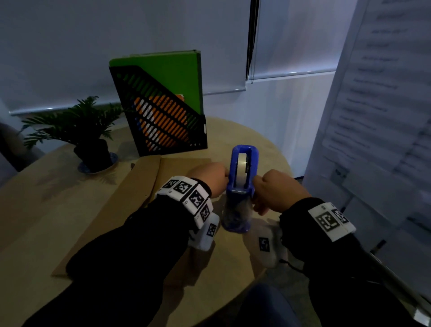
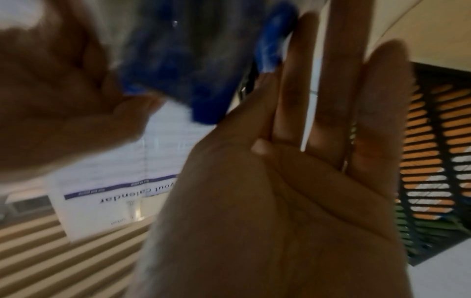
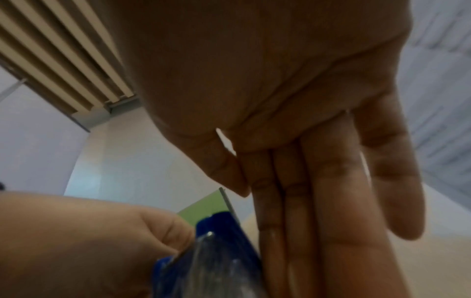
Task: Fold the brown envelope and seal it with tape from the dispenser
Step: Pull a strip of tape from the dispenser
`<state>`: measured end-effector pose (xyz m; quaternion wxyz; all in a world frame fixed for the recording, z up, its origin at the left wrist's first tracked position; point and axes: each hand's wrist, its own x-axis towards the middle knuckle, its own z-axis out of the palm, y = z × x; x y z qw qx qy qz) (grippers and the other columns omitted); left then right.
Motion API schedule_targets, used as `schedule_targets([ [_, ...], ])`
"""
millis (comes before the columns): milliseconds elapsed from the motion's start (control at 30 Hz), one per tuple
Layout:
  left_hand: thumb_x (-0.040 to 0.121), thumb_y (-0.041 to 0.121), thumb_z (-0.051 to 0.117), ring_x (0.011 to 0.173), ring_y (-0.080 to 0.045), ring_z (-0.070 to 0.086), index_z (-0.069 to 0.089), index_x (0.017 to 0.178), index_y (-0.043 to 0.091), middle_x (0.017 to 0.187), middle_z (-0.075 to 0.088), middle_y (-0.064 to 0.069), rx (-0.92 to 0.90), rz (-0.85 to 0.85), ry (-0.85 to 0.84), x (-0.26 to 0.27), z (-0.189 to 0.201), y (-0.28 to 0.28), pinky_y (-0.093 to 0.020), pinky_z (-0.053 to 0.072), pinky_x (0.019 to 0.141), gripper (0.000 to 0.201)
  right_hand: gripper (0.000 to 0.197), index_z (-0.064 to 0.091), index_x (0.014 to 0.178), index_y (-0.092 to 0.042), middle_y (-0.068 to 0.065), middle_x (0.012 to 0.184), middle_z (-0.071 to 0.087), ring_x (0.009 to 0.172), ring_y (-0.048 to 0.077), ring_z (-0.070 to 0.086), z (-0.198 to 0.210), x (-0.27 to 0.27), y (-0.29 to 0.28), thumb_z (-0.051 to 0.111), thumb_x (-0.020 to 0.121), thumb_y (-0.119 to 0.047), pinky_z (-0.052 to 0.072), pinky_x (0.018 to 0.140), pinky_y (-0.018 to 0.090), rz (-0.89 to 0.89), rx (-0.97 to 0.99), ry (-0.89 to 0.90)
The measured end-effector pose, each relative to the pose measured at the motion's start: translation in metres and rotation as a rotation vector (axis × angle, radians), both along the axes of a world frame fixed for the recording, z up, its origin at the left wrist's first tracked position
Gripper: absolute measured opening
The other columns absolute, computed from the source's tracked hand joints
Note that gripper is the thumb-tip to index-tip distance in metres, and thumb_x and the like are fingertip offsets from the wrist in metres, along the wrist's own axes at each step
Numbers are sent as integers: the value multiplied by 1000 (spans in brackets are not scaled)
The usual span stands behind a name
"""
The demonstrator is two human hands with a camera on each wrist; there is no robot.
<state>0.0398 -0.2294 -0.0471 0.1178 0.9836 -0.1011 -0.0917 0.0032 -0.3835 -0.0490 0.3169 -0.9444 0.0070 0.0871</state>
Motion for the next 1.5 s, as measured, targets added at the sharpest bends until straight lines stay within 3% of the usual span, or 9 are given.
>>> schedule_targets([
  [233,98,19,37,88,-21,68,66,116,19,108,70,-4,-114,-19,-54,-18,11,17,-35,53,82,35,45,72,79,-4,9,76,76,76,26,73,-6,3,8,37,90,-31,56,86,37,30,-2,-17],
  [433,98,40,40,72,-27,57,58,74,10,77,59,-12,-123,-106,23,-31,20,12,-35,40,64,43,44,68,77,-6,9,79,75,75,26,72,-7,9,6,36,92,-33,57,82,36,33,-80,-38],
  [533,84,51,61,80,-25,62,67,95,8,86,63,-5,-131,-142,58,-37,20,15,-39,47,71,45,35,49,66,-12,12,85,63,78,29,59,4,14,2,37,94,-30,46,72,31,-10,-210,-203],
  [733,77,31,76,82,-9,57,70,103,20,97,66,6,-251,-64,-20,-34,10,26,-16,36,60,29,40,50,123,-6,14,131,46,115,34,54,19,36,-5,43,96,-34,44,92,38,-12,-274,-267],
  [1033,76,30,76,79,-12,61,74,96,18,81,65,7,-235,-102,-50,-24,11,29,-19,39,59,23,51,46,130,-2,21,136,46,121,36,51,19,71,7,38,98,-41,42,96,39,37,-346,-181],
  [1133,76,30,76,79,-12,63,74,93,18,79,65,8,-248,-101,-46,-21,9,30,-22,41,61,22,48,58,95,-10,23,129,53,112,35,54,11,79,11,35,97,-52,42,93,39,53,-302,-153],
  [1200,77,31,75,79,-12,63,74,93,19,79,66,7,-229,-110,-57,-20,8,28,-21,39,59,20,58,39,62,-16,27,121,57,91,31,54,7,84,14,32,92,-65,41,82,36,18,-256,-136],
  [1400,79,32,74,88,-14,66,73,98,19,92,73,1,-262,-97,-69,-19,4,28,-33,52,77,23,71,29,55,-10,20,70,43,85,30,46,12,89,17,23,87,-73,37,81,34,51,-248,-180],
  [1500,79,30,73,88,-15,66,71,104,20,93,73,1,-312,-75,-49,-21,0,30,-38,53,84,26,76,43,58,-7,34,102,55,108,34,52,17,87,20,17,89,-71,39,98,41,110,-326,-87],
])
